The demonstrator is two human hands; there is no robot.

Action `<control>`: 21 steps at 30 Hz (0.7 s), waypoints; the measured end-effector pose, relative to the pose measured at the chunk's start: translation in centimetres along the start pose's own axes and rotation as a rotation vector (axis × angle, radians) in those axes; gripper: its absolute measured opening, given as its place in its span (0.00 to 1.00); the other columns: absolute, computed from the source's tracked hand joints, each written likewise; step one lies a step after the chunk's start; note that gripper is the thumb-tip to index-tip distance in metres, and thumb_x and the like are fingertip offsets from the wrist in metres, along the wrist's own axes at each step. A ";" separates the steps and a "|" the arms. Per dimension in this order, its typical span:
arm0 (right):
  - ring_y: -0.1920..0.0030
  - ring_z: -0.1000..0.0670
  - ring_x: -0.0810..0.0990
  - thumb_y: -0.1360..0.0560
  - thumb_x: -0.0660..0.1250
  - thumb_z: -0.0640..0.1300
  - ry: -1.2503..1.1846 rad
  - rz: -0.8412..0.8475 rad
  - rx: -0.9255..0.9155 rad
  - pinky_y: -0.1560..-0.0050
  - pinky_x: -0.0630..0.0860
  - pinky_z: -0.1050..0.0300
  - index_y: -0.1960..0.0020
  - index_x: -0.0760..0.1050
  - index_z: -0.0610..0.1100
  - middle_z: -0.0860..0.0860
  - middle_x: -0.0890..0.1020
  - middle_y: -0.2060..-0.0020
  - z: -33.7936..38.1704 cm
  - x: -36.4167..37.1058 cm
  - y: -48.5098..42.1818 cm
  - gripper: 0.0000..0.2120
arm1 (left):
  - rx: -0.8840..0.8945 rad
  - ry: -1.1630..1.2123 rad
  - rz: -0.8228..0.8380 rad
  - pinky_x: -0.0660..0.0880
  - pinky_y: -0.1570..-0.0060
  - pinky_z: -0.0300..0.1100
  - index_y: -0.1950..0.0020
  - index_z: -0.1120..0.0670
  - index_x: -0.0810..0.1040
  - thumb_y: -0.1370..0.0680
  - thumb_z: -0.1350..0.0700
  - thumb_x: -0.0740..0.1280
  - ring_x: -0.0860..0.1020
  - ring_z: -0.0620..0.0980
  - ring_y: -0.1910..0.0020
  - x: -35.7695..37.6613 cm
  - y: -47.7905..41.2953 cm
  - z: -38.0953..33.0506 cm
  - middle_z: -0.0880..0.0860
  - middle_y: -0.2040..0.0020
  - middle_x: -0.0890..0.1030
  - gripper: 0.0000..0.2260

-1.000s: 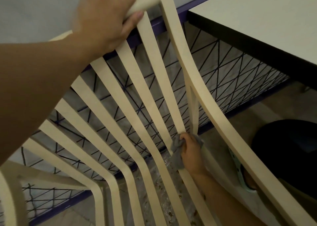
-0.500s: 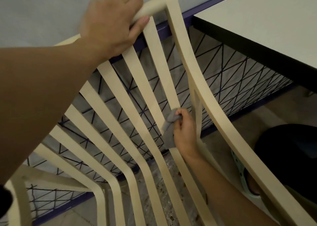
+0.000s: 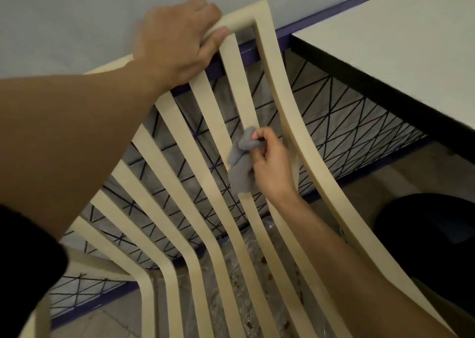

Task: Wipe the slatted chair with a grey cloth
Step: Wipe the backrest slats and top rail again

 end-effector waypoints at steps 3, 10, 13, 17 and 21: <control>0.52 0.60 0.78 0.20 0.62 0.33 -0.127 0.028 0.121 0.50 0.77 0.64 0.47 0.73 0.38 0.48 0.79 0.52 -0.5 -1.7 3.0 0.03 | -0.097 0.107 0.026 0.71 0.50 0.52 0.36 0.53 0.74 0.19 0.43 0.52 0.75 0.58 0.49 0.1 0.2 -0.1 0.55 0.46 0.77 0.21; 0.56 0.54 0.81 0.23 0.65 0.30 -0.227 0.139 0.270 0.58 0.78 0.62 0.52 0.76 0.39 0.45 0.81 0.57 -1.1 -2.8 12.3 0.06 | -0.411 0.612 -0.044 0.58 0.28 0.34 0.32 0.53 0.76 0.22 0.59 0.64 0.63 0.47 0.29 -2.1 7.7 -2.7 0.51 0.29 0.66 0.18; 0.58 0.54 0.81 0.25 0.66 0.29 -0.222 0.188 0.278 0.57 0.77 0.61 0.54 0.77 0.42 0.48 0.82 0.60 -0.2 -2.7 15.4 0.10 | -0.612 0.739 0.079 0.54 0.33 0.26 0.33 0.51 0.76 0.21 0.62 0.63 0.62 0.43 0.28 -1.1 17.1 -7.3 0.47 0.28 0.66 0.17; 0.55 0.50 0.82 0.24 0.65 0.28 -0.195 0.268 0.304 0.55 0.78 0.61 0.53 0.77 0.41 0.43 0.82 0.56 1.3 -3.0 18.8 0.09 | -1.182 1.062 0.219 0.75 0.43 0.39 0.47 0.50 0.83 0.20 0.61 0.65 0.79 0.41 0.46 0.3 31.6 -14.1 0.46 0.46 0.83 0.09; 0.50 0.46 0.83 0.24 0.66 0.31 -0.150 0.327 0.417 0.48 0.81 0.51 0.50 0.78 0.43 0.46 0.83 0.54 1.7 -3.8 23.8 0.08 | -1.581 1.367 0.349 0.79 0.56 0.46 0.58 0.54 0.83 0.20 0.62 0.64 0.82 0.50 0.60 -2.3 41.0 -21.6 0.54 0.59 0.84 0.11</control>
Point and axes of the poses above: each hand's wrist, its own y-axis away from the middle knuckle, its own x-axis out of the palm, z = x × y, the point moved 6 cm from there along -y, towards the middle knuckle
